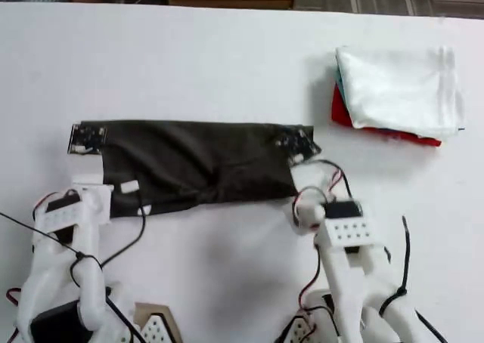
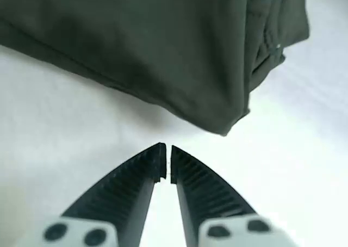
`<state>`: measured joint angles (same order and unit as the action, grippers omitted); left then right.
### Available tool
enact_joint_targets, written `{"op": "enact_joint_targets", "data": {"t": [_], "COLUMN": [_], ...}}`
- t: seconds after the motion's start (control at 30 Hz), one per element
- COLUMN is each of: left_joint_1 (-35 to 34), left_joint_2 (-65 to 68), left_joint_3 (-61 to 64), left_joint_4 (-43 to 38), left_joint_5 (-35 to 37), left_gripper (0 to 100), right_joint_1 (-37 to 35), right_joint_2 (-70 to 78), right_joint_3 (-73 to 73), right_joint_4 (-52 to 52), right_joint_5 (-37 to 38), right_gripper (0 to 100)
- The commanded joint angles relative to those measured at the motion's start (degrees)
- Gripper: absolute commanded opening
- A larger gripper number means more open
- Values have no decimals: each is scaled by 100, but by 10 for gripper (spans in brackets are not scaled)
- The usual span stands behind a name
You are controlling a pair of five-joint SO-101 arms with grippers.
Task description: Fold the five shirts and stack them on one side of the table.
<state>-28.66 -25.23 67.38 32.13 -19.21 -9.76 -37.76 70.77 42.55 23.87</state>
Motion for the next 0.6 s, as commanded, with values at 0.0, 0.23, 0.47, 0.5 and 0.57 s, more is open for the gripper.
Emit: {"op": "enact_joint_targets", "data": {"t": [0.0,0.23,0.47,0.5,0.57], "left_joint_1": [53,44,35,18,-123], "left_joint_2": [-149,-185,-193,-158,-141], "left_joint_3": [-13,-57,-2053,-2545,-3477], "left_joint_4": [-97,-53,2277,2743,3552], "left_joint_5": [44,44,255,352,448], "left_gripper": [24,24,26,38,94], "right_joint_1": [92,84,92,92,92], "right_joint_2": [-286,-321,-321,-321,-321], "right_joint_3": [545,571,571,571,571], "right_joint_4": [-822,-919,-919,-919,-919], "right_joint_5": [-290,-404,-404,-404,-404], "right_gripper": [21,21,21,21,21]}}
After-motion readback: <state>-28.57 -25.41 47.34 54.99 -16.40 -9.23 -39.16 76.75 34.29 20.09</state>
